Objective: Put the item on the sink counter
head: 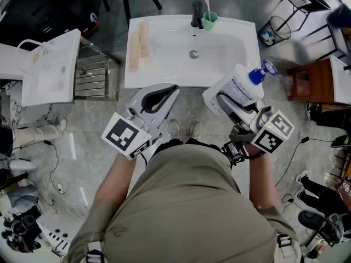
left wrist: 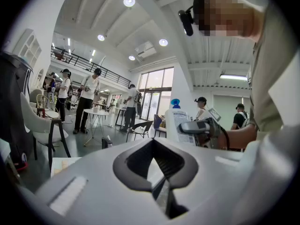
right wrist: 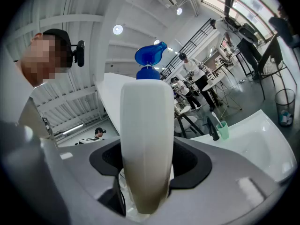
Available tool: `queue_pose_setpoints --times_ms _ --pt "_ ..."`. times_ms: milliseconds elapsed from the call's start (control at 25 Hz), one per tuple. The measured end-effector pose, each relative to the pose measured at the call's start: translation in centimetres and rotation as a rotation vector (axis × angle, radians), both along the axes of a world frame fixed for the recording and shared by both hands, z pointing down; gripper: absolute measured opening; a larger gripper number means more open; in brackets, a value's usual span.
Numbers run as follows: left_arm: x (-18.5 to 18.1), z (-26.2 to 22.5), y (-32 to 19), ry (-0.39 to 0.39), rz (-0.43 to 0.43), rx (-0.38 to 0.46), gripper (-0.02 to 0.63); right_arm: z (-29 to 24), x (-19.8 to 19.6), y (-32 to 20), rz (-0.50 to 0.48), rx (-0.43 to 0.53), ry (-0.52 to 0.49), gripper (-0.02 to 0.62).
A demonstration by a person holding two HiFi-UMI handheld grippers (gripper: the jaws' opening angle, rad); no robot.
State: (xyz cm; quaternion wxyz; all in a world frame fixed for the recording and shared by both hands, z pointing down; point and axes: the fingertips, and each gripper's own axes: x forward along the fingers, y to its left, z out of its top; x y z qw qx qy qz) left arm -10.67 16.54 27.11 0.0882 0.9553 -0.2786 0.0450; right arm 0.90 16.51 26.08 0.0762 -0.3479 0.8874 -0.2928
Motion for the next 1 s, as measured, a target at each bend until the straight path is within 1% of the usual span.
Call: queue_pose_setpoints --times_ms 520,1000 --pt "0.5 0.9 -0.5 -0.01 -0.004 -0.02 0.006 0.8 0.8 -0.5 0.01 -0.02 -0.015 0.276" --pt "3.9 1.3 0.2 -0.03 0.002 -0.015 0.006 1.7 4.0 0.3 0.004 -0.025 -0.025 0.276"
